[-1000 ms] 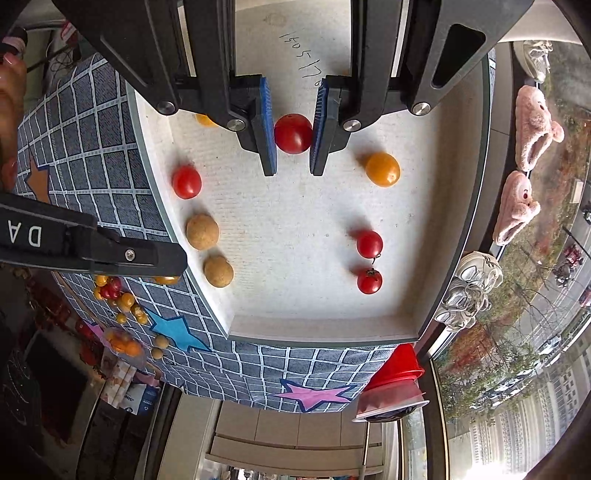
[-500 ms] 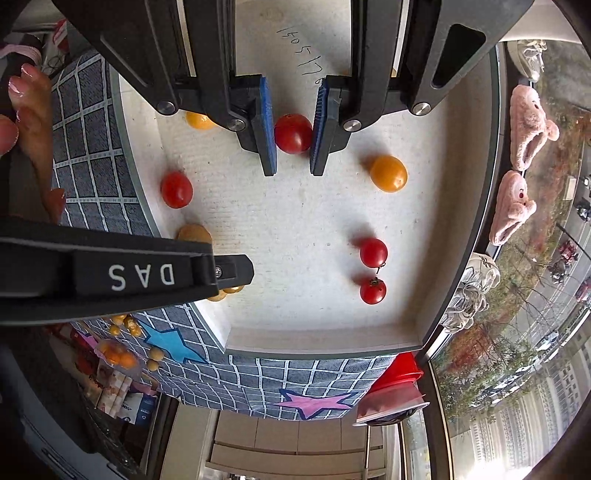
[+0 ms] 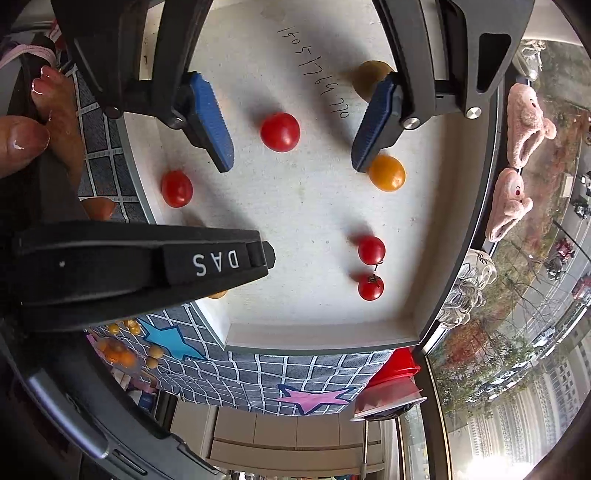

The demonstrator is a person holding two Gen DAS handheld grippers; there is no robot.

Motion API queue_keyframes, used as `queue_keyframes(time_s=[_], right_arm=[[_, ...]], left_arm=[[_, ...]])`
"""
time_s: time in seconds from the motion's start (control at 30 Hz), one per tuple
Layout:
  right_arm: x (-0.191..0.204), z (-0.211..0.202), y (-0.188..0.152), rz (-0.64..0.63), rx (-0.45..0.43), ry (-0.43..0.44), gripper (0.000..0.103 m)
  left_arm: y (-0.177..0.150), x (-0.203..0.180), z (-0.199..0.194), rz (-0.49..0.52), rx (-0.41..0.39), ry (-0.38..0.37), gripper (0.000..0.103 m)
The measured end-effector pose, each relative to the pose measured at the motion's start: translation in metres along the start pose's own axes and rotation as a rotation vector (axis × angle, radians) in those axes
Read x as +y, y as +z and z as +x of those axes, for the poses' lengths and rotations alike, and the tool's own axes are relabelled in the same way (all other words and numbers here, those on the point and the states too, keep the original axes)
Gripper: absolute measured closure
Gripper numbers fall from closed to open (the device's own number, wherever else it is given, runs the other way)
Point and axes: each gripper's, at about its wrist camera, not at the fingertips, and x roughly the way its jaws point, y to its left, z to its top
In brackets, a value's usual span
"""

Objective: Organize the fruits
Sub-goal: 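Lower both tomatoes into the tray and open both tools, then move both tools back over the fruit on the cloth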

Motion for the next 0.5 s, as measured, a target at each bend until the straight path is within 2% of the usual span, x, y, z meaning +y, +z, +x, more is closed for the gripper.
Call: queue_keyframes(time_s=[0.03, 0.1, 0.2, 0.27, 0.5], right_arm=[[-0.001, -0.004, 0.000, 0.010, -0.009, 0.003, 0.064], [-0.003, -0.012, 0.000, 0.021, -0.038, 0.013, 0.048], [-0.008, -0.030, -0.001, 0.045, -0.079, 0.028, 0.040], [-0.014, -0.044, -0.004, 0.060, -0.113, 0.031, 0.036], [-0.063, -0.082, -0.022, 0.126, -0.175, -0.013, 0.036]], left_arm=[[0.000, 0.000, -0.001, 0.002, -0.002, -0.003, 0.033], [0.000, 0.002, 0.000, -0.002, 0.009, -0.007, 0.033], [0.000, 0.003, -0.002, -0.012, 0.018, -0.008, 0.033], [0.002, 0.003, -0.004, -0.012, 0.016, -0.004, 0.033], [0.020, -0.019, -0.031, 0.026, -0.031, -0.016, 0.033]])
